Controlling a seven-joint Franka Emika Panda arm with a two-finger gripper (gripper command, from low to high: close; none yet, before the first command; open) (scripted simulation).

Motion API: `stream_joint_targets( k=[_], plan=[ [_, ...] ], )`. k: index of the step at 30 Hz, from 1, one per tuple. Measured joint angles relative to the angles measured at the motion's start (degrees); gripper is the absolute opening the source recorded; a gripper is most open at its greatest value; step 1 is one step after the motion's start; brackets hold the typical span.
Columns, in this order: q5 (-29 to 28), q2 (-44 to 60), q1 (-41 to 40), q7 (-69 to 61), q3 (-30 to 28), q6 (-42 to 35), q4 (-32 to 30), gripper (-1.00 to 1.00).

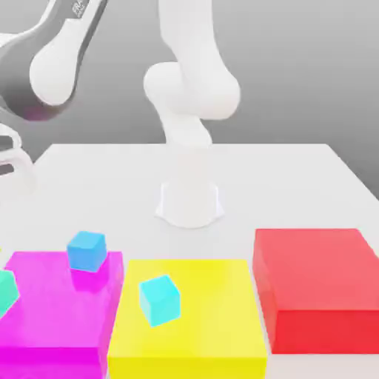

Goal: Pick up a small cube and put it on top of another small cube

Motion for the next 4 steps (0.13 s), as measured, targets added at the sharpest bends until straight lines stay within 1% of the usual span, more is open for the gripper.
stream_joint_targets(
  k=[1,4],
  plan=[
    [-0.17,0.99,0.04,0.12,0.0,1.32,-0.35,1.0],
    [-0.17,0.99,0.04,0.13,0.0,1.32,-0.35,1.0]
  ],
)
